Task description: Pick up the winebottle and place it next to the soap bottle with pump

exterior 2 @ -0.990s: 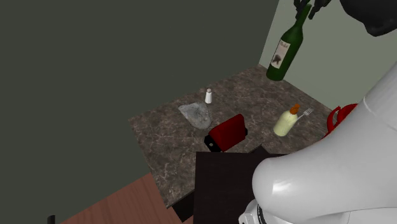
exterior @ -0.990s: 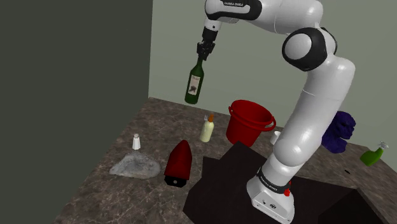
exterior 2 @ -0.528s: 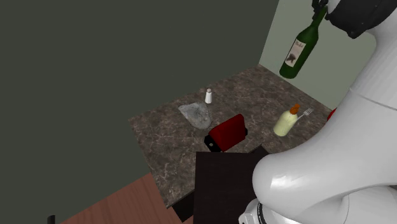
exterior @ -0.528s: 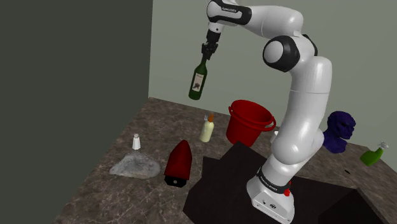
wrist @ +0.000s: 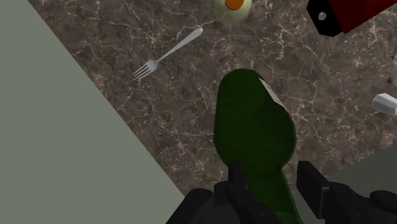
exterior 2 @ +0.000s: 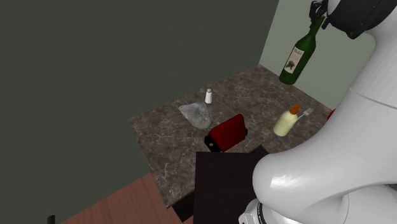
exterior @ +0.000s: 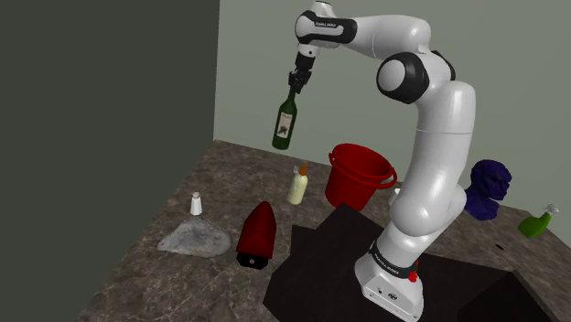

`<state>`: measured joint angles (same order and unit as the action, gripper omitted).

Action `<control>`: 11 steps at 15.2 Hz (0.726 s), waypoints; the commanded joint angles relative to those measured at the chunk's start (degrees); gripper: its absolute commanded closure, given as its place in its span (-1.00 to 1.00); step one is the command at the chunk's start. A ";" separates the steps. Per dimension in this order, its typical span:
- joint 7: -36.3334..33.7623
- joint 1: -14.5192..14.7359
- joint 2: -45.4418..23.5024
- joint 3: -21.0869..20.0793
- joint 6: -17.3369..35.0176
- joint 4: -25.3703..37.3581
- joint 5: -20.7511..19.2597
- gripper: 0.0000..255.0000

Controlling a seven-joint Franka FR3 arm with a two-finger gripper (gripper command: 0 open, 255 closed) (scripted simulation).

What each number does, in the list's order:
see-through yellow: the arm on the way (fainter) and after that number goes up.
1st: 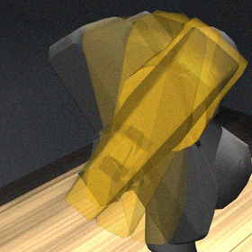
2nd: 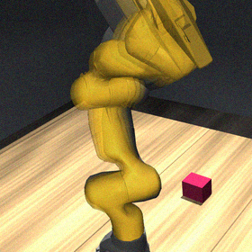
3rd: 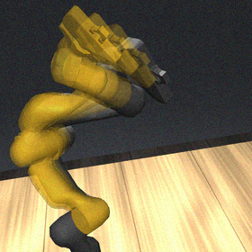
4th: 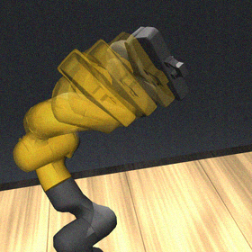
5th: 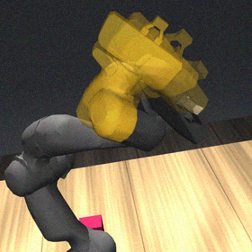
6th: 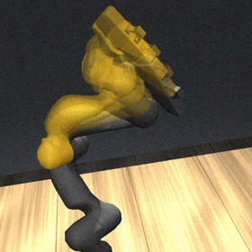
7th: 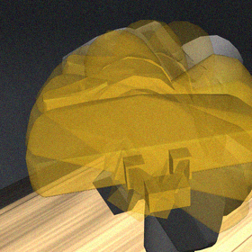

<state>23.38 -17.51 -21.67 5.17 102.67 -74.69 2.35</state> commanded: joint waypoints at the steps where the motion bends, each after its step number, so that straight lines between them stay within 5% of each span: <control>1: -0.05 0.12 0.48 -0.02 1.88 -2.29 -0.04 1.00; 11: 0.07 0.26 0.51 -0.08 9.60 -10.04 0.01 1.00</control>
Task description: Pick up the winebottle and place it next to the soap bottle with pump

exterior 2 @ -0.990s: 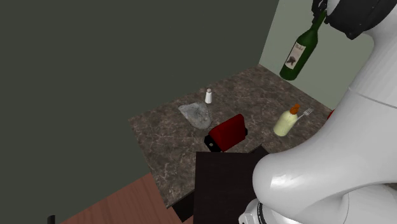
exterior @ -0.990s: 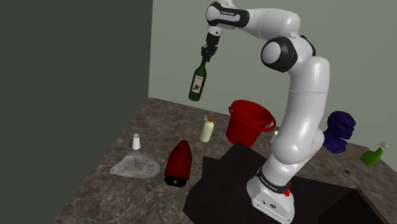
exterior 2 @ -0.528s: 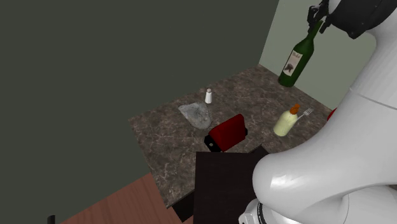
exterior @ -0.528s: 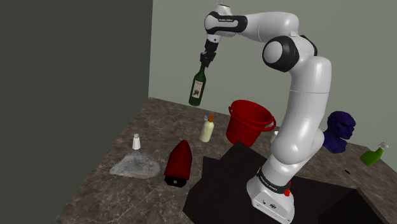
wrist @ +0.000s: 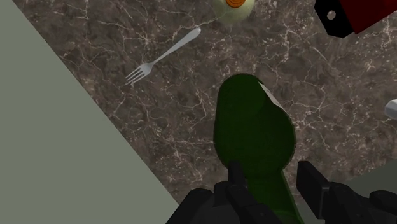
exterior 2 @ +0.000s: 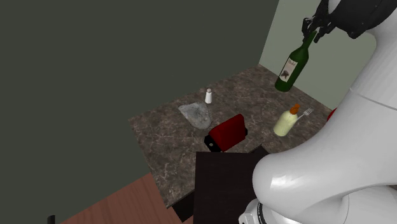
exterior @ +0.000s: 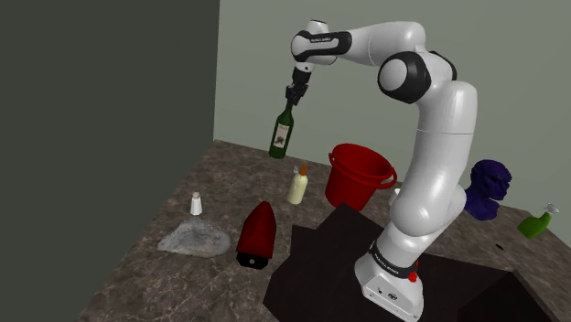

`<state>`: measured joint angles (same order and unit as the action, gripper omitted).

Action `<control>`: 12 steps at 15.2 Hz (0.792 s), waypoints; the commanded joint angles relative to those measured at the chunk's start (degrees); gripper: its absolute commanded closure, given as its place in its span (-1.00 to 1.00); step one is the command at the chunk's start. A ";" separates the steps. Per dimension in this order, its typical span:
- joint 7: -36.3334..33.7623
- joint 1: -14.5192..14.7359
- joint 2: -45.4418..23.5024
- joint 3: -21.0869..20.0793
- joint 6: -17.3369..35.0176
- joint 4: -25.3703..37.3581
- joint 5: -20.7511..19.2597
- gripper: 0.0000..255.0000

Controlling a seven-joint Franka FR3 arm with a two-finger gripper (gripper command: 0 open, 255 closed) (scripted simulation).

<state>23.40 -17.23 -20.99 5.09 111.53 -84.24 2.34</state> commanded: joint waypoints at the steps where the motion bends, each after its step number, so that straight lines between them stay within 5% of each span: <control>1: 0.07 -0.01 -0.25 -0.01 1.47 -1.15 0.04 1.00; 12: 0.28 0.01 -1.93 -0.13 9.19 -7.20 0.29 1.00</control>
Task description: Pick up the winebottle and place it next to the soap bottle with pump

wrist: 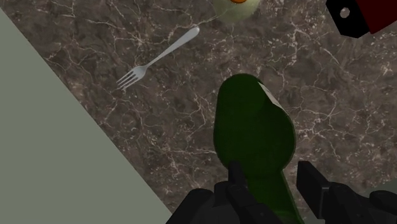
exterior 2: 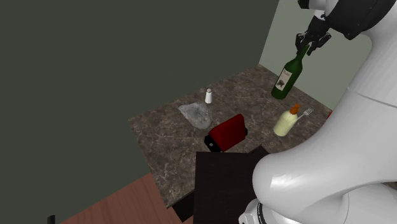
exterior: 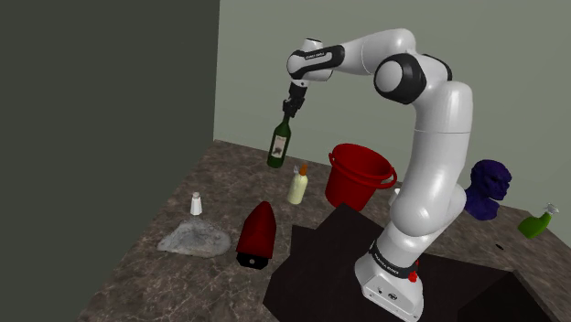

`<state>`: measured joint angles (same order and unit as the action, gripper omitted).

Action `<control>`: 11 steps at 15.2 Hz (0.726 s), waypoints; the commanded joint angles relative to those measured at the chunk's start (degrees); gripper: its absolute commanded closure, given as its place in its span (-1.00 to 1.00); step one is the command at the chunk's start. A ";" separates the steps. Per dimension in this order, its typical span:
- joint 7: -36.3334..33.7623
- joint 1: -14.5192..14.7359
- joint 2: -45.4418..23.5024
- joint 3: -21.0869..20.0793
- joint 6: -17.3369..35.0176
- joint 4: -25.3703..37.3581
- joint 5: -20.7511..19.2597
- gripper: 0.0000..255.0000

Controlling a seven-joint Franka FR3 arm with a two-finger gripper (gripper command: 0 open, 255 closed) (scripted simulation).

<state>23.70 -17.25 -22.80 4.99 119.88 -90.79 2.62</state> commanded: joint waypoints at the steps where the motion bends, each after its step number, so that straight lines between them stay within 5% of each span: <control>1: 0.01 0.03 -0.35 -0.04 1.52 -1.10 0.05 1.00; 11: 0.28 -0.04 -3.14 -0.21 8.00 -4.81 0.41 1.00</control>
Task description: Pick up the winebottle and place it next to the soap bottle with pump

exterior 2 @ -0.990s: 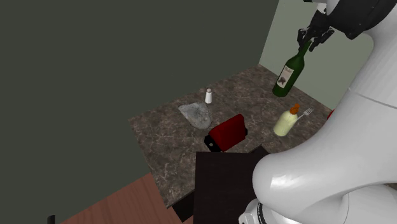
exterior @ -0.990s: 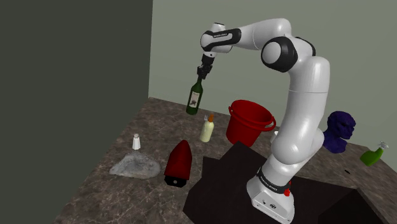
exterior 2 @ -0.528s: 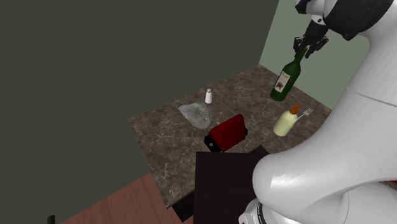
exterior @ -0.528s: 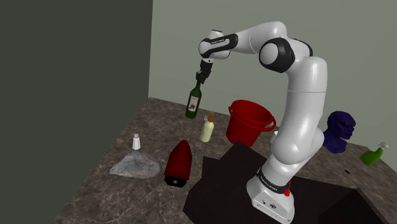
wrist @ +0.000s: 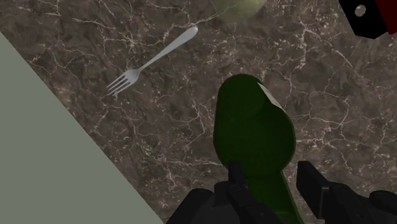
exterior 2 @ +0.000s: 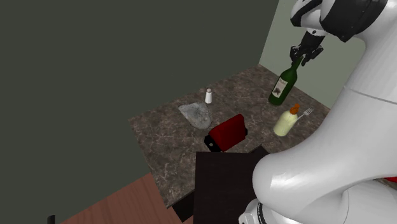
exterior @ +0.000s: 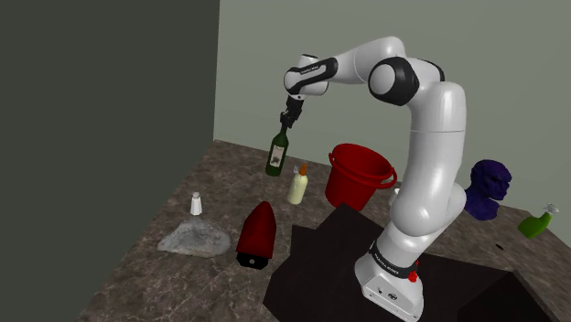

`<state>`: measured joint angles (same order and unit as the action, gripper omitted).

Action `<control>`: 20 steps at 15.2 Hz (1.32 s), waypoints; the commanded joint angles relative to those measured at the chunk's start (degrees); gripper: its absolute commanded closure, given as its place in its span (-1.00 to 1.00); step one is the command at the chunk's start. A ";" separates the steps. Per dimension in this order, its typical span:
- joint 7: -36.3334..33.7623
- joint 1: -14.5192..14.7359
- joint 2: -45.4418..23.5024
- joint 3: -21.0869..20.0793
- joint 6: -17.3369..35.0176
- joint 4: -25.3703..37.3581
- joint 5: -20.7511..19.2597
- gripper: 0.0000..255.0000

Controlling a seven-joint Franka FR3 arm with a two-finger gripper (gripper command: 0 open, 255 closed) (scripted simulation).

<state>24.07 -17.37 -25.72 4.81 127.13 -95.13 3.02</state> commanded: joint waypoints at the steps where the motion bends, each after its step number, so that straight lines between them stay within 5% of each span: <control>1: -0.07 0.07 -0.55 -0.06 1.38 -0.76 0.06 1.00; 20: 0.38 -0.16 -5.84 -0.44 9.23 -3.34 0.69 1.00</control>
<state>24.45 -17.53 -31.56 4.37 136.34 -98.49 3.71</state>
